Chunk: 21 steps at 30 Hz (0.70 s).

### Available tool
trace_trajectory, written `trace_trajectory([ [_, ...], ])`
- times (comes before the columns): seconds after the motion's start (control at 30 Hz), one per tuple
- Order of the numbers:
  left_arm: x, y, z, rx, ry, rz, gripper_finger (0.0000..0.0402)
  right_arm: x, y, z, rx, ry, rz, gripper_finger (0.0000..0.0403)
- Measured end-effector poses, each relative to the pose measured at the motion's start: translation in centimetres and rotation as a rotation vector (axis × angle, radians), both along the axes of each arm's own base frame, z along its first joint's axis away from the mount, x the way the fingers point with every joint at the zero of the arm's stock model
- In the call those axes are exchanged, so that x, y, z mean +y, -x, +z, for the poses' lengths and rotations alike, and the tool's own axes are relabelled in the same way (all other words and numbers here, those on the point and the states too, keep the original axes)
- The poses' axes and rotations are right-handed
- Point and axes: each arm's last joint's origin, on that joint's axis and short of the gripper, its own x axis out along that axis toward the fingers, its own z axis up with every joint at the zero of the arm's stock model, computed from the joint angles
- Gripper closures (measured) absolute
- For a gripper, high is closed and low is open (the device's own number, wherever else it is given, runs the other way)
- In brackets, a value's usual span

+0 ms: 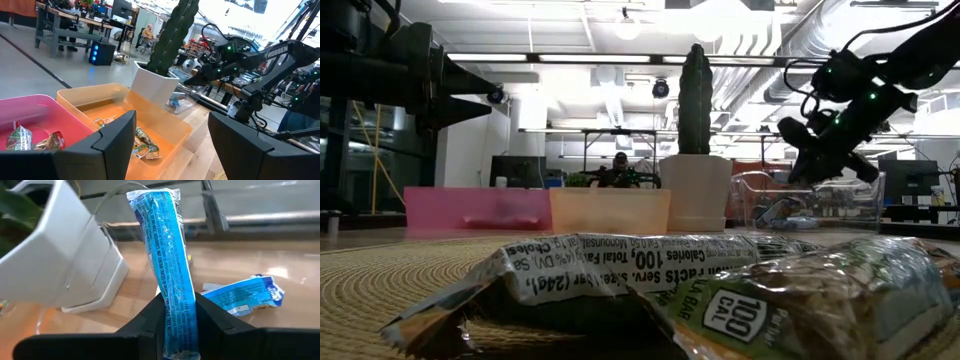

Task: Pick and place Granola Bars by type
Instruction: Put the blue granola bar into the transparent bin

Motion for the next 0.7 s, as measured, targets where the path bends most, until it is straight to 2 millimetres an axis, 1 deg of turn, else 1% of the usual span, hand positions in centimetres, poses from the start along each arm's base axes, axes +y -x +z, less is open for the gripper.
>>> trace_trajectory([
  [0.33, 0.0, 0.0, 0.01, 0.0, 0.0, 0.0, 0.0156, -0.17, 0.04, -0.67, -0.023, -0.072, -0.081, 0.0332],
  [0.43, 0.0, 0.0, 0.01, 0.0, 0.0, 0.0, 0.0156, -0.15, 0.01, -0.67, -0.034, -0.08, -0.073, 0.0331],
  [0.57, 0.0, 0.0, 0.0, 0.0, 0.0, 0.0, 0.0156, -0.17, -0.14, -0.54, -0.058, -0.078, -0.044, 0.0316],
  [0.7, 0.0, 0.0, 0.01, 0.0, 0.0, 0.0, 0.0156, -0.3, -0.31, -0.25, -0.08, -0.05, -0.017, 0.0288],
])
